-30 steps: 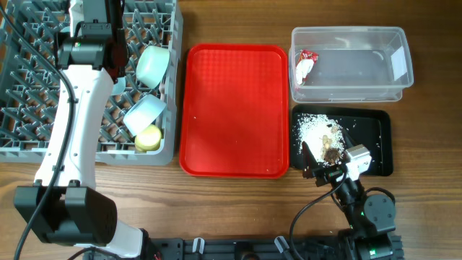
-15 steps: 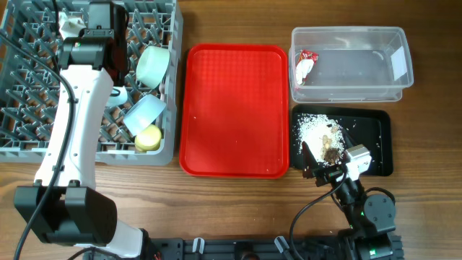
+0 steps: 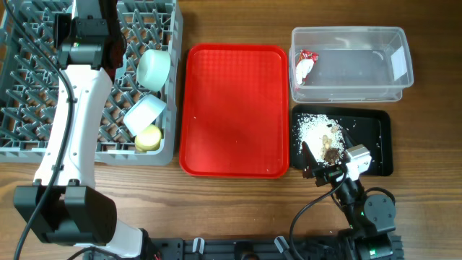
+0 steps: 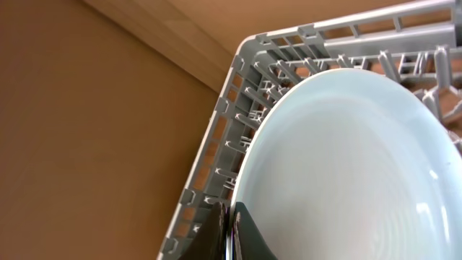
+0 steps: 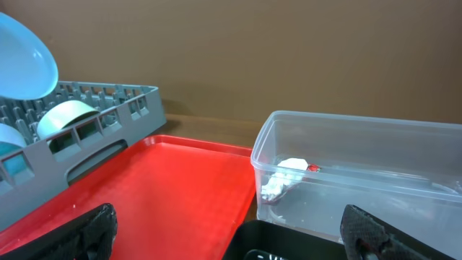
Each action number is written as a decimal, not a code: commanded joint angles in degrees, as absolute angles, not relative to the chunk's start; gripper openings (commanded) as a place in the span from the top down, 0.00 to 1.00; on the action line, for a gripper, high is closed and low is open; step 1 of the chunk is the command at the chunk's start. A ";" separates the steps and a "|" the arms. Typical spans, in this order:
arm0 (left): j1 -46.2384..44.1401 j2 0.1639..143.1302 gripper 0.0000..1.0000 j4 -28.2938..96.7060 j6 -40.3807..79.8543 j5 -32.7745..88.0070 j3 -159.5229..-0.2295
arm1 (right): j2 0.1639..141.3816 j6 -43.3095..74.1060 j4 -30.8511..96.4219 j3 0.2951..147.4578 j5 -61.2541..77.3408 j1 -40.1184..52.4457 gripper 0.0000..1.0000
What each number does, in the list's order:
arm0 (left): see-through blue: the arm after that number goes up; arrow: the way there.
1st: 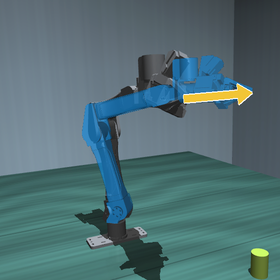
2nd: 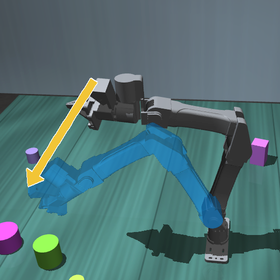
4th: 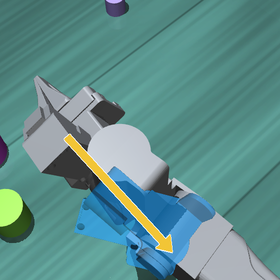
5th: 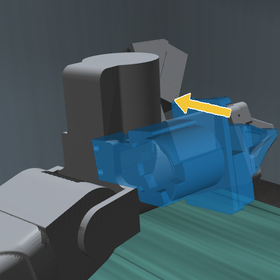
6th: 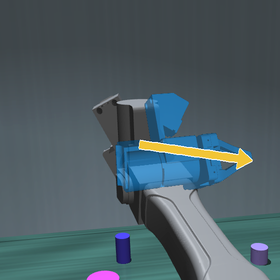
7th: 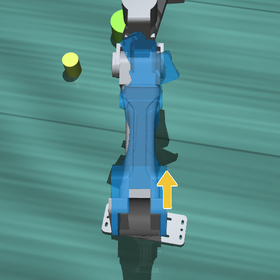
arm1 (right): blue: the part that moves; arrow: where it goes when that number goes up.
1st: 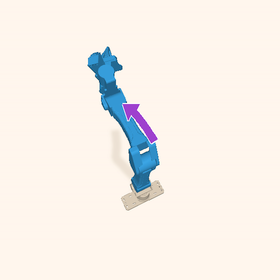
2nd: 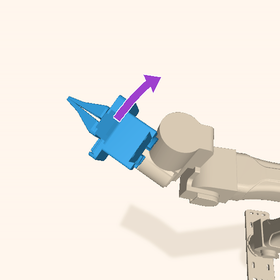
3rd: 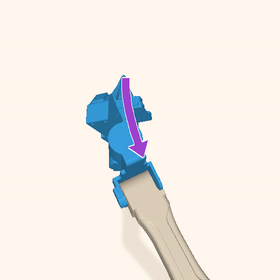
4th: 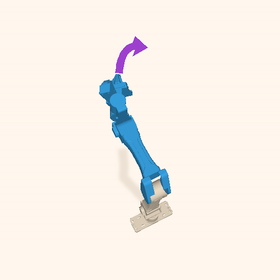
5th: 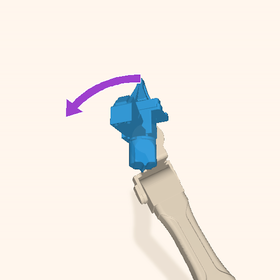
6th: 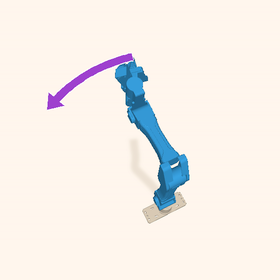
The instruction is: Sort waste into correct bins and load items into the dishwasher rack
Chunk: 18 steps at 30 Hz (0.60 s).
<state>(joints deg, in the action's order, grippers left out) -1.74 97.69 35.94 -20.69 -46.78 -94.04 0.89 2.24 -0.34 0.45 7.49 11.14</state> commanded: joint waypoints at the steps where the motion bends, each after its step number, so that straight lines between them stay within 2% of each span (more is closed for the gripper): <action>1: -1.37 98.26 0.96 35.51 -27.11 -44.73 -94.45 | 0.43 1.54 -0.62 0.30 8.16 10.79 0.00; 11: -0.10 100.05 0.96 35.27 -29.82 -42.44 -93.71 | 0.43 1.52 -0.62 0.30 8.19 10.81 0.00; 18: -0.14 103.85 0.96 26.68 -38.92 -42.41 -91.05 | 0.43 1.50 -0.62 0.30 8.16 10.81 0.00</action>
